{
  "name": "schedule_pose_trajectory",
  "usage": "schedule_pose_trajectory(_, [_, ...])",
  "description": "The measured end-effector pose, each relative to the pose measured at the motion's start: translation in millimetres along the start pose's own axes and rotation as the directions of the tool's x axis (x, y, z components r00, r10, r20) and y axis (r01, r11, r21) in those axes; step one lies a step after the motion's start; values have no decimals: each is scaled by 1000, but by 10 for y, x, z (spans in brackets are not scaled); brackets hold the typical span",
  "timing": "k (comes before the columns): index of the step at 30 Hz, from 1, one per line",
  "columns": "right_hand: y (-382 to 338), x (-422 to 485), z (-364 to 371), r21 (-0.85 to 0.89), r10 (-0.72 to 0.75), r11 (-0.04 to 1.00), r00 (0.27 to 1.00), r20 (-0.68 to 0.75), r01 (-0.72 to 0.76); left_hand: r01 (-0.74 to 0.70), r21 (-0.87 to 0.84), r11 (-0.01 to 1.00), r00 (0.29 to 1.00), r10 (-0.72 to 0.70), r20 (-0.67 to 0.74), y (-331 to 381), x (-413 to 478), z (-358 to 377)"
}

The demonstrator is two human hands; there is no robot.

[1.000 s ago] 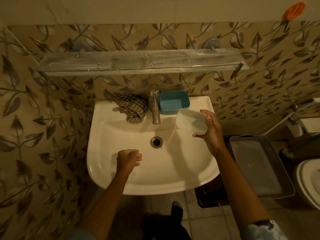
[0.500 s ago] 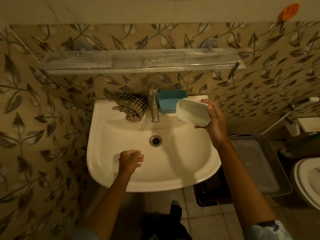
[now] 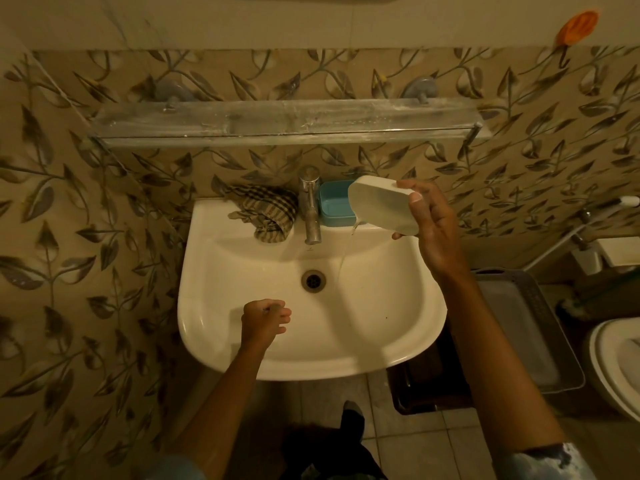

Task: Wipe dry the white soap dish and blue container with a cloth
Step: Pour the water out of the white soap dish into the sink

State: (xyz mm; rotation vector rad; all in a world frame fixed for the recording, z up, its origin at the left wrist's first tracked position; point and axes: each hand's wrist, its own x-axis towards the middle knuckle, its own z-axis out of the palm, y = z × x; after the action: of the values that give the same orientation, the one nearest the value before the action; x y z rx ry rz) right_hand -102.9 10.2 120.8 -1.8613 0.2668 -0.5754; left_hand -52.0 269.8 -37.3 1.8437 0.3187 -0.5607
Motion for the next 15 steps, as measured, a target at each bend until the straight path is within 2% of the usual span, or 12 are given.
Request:
schedule_pose_trajectory(8, [-248, 32, -21, -37, -137, 990, 990, 38, 138, -2, 0, 1000, 1000, 2, -2, -14, -40, -2])
schedule_pose_trajectory(15, [-352, 106, -6, -42, -287, 955, 953, 95, 292, 0, -1, 1000, 1000, 0, -2, -29, -51, -23])
